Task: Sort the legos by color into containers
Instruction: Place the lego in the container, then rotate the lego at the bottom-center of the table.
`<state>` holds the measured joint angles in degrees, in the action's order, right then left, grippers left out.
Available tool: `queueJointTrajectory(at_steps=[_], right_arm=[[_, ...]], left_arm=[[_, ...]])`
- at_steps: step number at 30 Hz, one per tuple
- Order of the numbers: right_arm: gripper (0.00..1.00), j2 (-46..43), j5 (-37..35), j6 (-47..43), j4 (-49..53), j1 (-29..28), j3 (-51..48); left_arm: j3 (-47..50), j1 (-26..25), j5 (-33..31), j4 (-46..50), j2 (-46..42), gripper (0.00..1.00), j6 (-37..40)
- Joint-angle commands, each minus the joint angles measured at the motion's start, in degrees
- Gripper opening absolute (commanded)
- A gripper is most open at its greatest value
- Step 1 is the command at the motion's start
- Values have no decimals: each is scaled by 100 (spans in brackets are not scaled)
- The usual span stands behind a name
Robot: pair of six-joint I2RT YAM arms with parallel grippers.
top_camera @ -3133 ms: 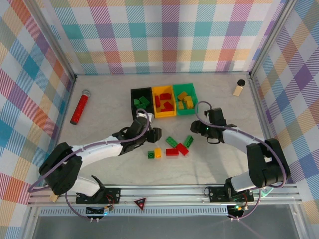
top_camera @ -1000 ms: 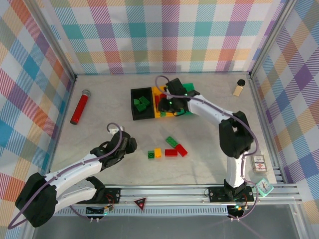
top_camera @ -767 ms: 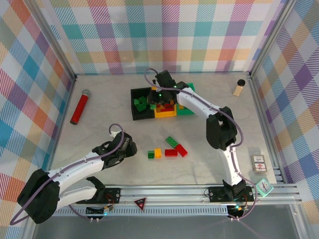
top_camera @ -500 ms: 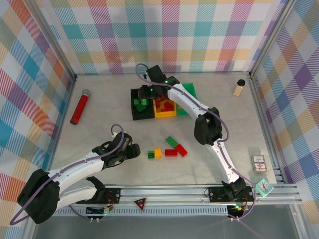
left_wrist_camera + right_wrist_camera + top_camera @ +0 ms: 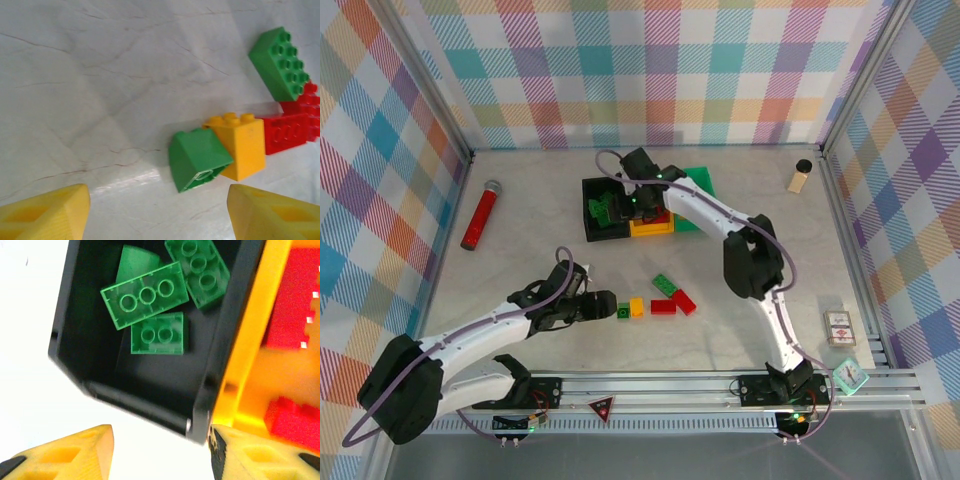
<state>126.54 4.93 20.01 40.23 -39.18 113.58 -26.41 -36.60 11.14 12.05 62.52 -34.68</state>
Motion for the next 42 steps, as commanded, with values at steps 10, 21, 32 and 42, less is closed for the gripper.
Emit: queueJointTrajectory(at_steps=[10, 21, 32, 42], right_arm=[[54, -2502, -726, 106, -1478, -57, -3412], [54, -3402, -1042, 246, -1786, -59, -4670], [54, -3652, -1160, 336, -1886, -55, -5042], [54, -3794, -1281, 381, -1913, -56, -5301]], left_arm=[[-540, -134, 765, 488, 516, 70, 872], [-1006, -406, 233, 527, 1180, 70, 691], [-1496, -823, 40, 448, 2200, 60, 575], [-1411, -845, -604, 722, 1900, 55, 467]])
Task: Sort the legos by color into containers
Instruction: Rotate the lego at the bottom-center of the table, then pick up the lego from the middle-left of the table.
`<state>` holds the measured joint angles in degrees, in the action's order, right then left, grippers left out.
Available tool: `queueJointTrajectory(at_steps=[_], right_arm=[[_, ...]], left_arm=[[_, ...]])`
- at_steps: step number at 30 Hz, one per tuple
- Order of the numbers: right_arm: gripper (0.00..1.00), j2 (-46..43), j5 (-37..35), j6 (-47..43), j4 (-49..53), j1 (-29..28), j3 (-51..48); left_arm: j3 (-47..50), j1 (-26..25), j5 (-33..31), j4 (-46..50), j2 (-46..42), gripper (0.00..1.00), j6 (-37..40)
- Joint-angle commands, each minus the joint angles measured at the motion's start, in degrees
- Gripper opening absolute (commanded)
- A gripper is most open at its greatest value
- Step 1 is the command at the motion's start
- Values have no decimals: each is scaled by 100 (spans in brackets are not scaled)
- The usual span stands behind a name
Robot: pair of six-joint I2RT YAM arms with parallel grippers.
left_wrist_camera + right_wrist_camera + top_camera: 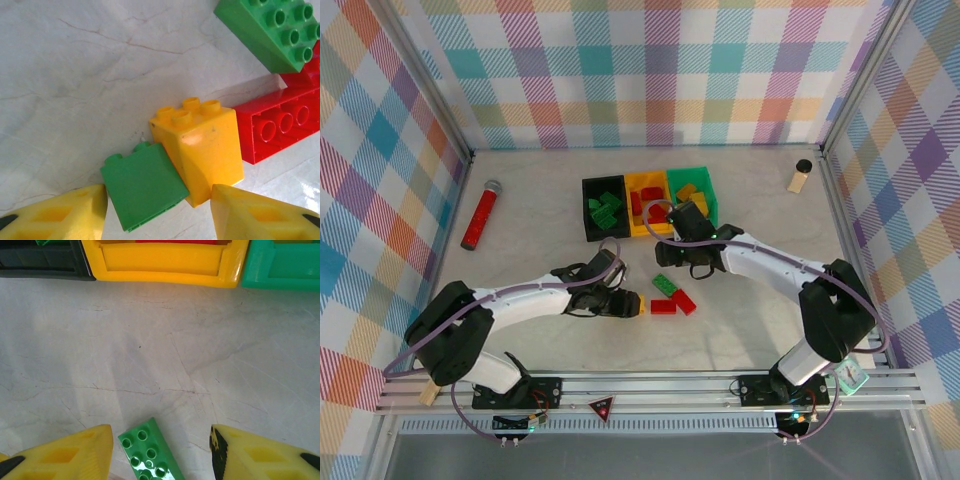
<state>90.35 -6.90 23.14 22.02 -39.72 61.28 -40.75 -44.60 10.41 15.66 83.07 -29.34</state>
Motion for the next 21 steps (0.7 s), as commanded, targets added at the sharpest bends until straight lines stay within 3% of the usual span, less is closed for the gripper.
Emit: queueJointTrajectory(at_steps=[1, 5, 11, 17, 21], right_arm=[[54, -190, -95, 65, -91, -6, -72], [54, -227, -110, 67, -80, 0, -72], [54, -255, -86, 70, -93, -4, -93], [55, -310, -108, 81, -84, 0, -133], [55, -348, -119, 95, -91, 0, -177]], left_arm=[[37, -41, -645, 443, -210, 55, -69], [67, -40, -1076, 815, -308, 57, -64], [133, -44, -1558, 1221, -377, 68, -55], [237, -40, -1562, 1128, -490, 80, -131], [191, -46, -1290, 906, -297, 81, -119]])
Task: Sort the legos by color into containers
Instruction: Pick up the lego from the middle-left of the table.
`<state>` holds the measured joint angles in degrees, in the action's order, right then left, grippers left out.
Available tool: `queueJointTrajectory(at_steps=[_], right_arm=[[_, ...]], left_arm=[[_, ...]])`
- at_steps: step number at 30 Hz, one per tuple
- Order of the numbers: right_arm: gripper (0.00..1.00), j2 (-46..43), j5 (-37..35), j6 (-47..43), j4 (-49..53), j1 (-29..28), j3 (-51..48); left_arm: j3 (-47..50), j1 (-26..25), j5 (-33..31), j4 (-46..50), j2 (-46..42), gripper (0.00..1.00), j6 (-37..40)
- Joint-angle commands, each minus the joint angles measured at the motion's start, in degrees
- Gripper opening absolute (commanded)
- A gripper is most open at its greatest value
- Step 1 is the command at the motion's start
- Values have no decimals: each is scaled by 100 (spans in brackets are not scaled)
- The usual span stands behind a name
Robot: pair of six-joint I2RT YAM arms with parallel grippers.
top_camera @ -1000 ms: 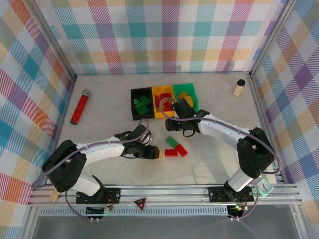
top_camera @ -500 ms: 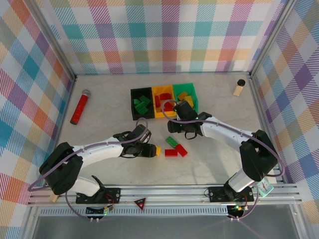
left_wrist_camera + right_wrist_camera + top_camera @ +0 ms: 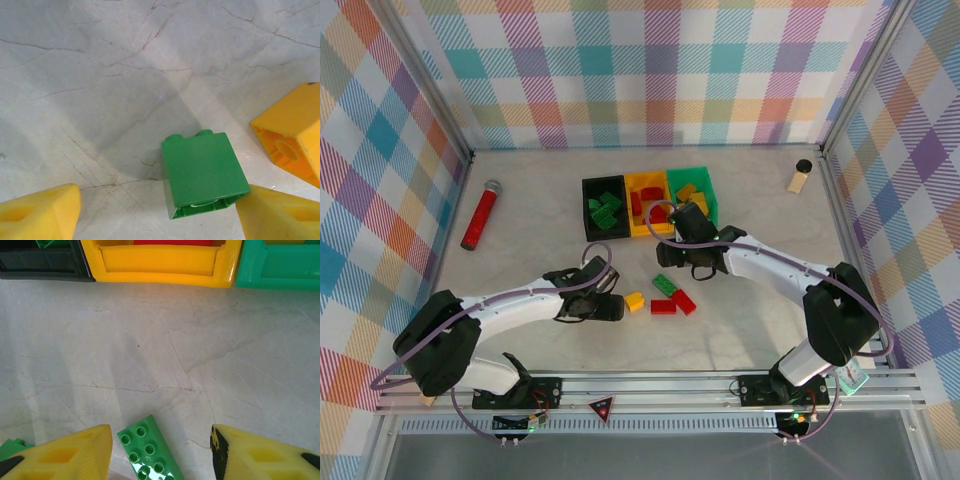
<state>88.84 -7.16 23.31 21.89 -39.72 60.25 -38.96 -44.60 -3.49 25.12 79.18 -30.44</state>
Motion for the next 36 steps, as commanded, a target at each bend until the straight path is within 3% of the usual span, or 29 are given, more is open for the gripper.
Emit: queueJointTrajectory(at_steps=[1, 6, 13, 18, 28, 36], right_arm=[[55, -196, -104, 70, -84, 3, -75], [55, -210, -136, 68, -70, 1, -92], [55, -224, -180, 47, -62, 0, -110], [55, -261, -218, 42, -77, 0, -127], [55, -314, -108, 39, -31, 0, -171], [55, -701, -66, 194, -65, -1, -622]], left_arm=[[3, -42, 143, -101, 135, 80, -17], [-57, -43, 268, -302, 283, 72, -33], [-186, -44, 420, -387, 379, 40, 9], [-222, -44, 232, -254, 160, 32, 14], [-1460, 160, -596, 592, 339, 24, 659], [-2878, 863, -299, 699, 1152, 24, 1302]])
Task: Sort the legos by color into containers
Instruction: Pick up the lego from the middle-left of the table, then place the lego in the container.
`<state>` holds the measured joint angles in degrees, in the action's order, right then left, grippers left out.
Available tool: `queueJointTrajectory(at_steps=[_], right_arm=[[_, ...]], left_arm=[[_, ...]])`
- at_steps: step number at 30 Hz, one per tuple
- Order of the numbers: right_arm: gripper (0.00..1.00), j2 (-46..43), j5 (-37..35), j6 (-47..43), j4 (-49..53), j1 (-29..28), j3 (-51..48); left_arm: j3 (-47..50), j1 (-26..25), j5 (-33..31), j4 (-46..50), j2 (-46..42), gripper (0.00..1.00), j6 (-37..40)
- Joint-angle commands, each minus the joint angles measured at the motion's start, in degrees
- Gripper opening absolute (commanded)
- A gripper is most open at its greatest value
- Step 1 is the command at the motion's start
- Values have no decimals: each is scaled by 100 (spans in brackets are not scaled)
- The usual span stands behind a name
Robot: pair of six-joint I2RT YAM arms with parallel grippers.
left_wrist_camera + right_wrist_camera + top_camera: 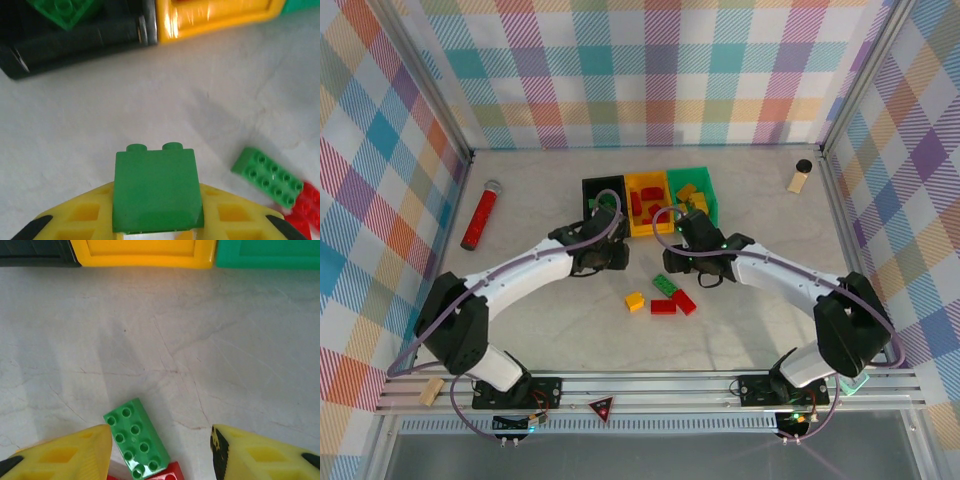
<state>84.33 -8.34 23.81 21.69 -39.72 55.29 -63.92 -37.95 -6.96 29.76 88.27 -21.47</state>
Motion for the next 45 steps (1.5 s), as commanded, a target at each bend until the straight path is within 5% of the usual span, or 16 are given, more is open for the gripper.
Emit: queueJointTrajectory(at_steps=[1, 13, 16, 18, 20, 32, 45], right_arm=[[55, -312, 28, 149, -26, -6, -180], [55, -861, -31, 253, 144, 0, -706], [55, -786, 176, 249, 177, 0, -702], [55, -723, 375, 246, 171, -7, -705], [56, -693, 647, 288, 71, -13, -751], [58, -469, 1255, 521, -402, -818, -794], [59, 928, 342, 336, 168, -2002, 390]], left_arm=[[-554, 269, 98, 285, 361, 24, 479], [-2551, 1185, 261, 737, 1984, 33, 978], [-2678, 1362, 623, 596, 2163, 45, 940], [-2594, 1387, 778, 445, 2114, 61, 943], [-2437, 1399, 802, 348, 1970, 70, 941], [229, 1387, 1068, -952, -205, 71, 565], [2402, 1374, 1401, -1498, -2081, 70, -37]])
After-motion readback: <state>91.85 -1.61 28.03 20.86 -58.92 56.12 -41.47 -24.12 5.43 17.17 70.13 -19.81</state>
